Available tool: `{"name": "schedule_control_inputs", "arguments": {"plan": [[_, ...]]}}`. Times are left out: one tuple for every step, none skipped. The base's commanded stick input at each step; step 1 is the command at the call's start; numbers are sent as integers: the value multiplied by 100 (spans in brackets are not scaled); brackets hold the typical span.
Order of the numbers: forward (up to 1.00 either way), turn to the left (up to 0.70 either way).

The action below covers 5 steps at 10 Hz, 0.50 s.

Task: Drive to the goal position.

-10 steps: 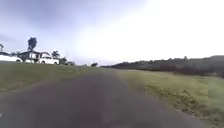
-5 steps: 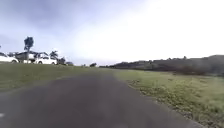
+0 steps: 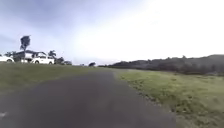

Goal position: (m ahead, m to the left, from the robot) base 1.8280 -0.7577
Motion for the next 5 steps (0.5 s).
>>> {"name": "schedule_control_inputs", "arguments": {"plan": [[100,6],[100,0],[100,0],[100,0],[100,0]]}}
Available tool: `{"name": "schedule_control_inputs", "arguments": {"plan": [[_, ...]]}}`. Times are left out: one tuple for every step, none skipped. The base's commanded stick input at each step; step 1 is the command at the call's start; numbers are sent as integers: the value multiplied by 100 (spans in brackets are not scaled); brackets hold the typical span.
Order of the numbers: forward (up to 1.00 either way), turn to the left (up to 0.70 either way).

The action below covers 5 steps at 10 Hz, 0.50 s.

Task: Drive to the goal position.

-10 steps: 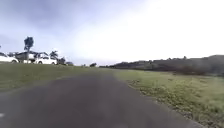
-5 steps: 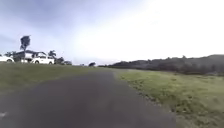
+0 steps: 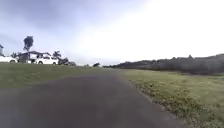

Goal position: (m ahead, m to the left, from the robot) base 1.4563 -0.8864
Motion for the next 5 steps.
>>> {"name": "schedule_control_inputs", "arguments": {"plan": [[100,0],[100,0],[100,0],[100,0],[100,0]]}}
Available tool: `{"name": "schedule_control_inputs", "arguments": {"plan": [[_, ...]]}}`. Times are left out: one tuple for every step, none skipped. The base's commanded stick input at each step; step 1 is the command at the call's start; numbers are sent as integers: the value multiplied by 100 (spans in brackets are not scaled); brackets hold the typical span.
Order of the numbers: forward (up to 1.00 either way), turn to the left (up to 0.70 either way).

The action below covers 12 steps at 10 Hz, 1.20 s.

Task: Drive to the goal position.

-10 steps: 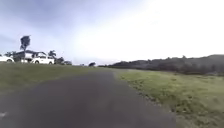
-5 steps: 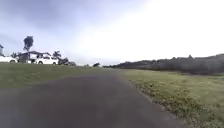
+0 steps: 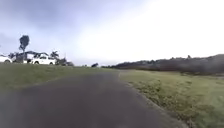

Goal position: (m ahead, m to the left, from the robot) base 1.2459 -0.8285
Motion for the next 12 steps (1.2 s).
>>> {"name": "schedule_control_inputs", "arguments": {"plan": [[100,0],[100,0],[100,0],[100,0],[100,0],[100,0],[100,0],[100,0],[100,0],[100,0],[100,0],[100,0]]}}
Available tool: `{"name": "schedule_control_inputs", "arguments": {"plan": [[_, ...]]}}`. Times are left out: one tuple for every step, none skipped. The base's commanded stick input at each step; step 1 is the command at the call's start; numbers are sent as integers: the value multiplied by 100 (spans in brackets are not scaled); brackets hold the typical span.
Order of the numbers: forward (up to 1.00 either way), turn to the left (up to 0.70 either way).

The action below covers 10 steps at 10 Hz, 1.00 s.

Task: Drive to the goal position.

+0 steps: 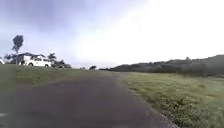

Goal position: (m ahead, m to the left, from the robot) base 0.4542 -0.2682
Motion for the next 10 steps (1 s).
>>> {"name": "schedule_control_inputs", "arguments": {"plan": [[100,0],[100,0],[100,0],[100,0],[100,0],[100,0],[100,0],[100,0],[100,0],[100,0]]}}
